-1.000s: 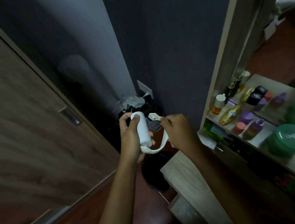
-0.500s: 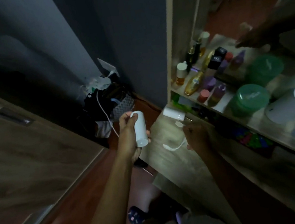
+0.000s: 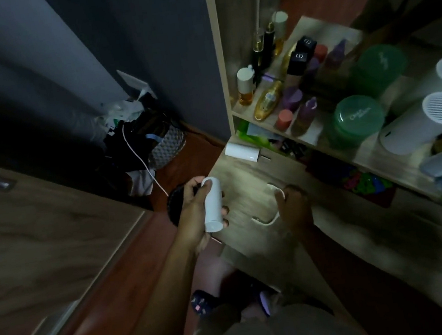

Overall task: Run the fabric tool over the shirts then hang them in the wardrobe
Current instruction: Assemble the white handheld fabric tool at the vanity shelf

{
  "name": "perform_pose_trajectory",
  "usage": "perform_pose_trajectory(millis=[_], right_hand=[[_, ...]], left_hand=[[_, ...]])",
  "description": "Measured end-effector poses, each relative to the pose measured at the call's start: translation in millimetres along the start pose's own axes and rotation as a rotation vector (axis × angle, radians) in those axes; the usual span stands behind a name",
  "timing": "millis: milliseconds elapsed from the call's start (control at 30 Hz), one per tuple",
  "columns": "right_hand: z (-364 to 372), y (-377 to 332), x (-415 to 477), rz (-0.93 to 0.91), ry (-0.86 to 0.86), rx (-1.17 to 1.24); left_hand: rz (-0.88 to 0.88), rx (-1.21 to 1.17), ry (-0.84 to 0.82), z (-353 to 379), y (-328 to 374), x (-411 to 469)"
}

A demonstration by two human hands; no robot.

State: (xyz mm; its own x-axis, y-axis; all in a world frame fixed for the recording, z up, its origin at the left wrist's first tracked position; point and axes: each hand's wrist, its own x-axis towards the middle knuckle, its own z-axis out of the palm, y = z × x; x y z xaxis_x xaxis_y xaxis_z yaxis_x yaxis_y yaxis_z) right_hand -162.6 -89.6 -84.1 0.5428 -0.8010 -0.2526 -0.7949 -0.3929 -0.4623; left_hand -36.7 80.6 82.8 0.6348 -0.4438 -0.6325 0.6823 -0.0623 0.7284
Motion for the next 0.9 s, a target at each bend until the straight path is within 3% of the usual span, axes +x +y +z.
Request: perform_pose_trajectory(millis=[100, 167, 367, 433, 567, 700, 900], right_hand=[[-7.1, -8.1, 5.1, 0.023, 0.083, 0.075], [-17.5, -23.6, 6.2, -0.062, 0.035, 0.201], [-68.4, -107.0, -1.5, 0.000, -0.684, 0.771], [-71.4, -117.3, -5.4, -0.061, -0.769, 0.862], [-60.7, -117.7, -7.8, 0.014, -0.638, 0.939], [-48.5, -105.0, -2.8, 0.108, -0.456, 0.786], [-43.3, -87.7, -9.3, 0.069, -0.399, 0.700]], left_hand=[[-0.012, 0.023, 0.009, -2.6, -2.4, 1.9], [-0.029, 0.028, 0.018, -5.1, -5.9, 3.0], [-0.090, 0.046, -0.033, -9.4, -16.1, 1.1], [-0.086, 0.081, -0.030, -8.3, -16.3, -1.8], [-0.102, 0.126, -0.012, -6.3, -22.3, 4.6], [-0.160, 0.115, -0.009, -5.6, -36.0, 19.1], [-0.146, 0.029, 0.041, -3.5, -54.3, 23.9]])
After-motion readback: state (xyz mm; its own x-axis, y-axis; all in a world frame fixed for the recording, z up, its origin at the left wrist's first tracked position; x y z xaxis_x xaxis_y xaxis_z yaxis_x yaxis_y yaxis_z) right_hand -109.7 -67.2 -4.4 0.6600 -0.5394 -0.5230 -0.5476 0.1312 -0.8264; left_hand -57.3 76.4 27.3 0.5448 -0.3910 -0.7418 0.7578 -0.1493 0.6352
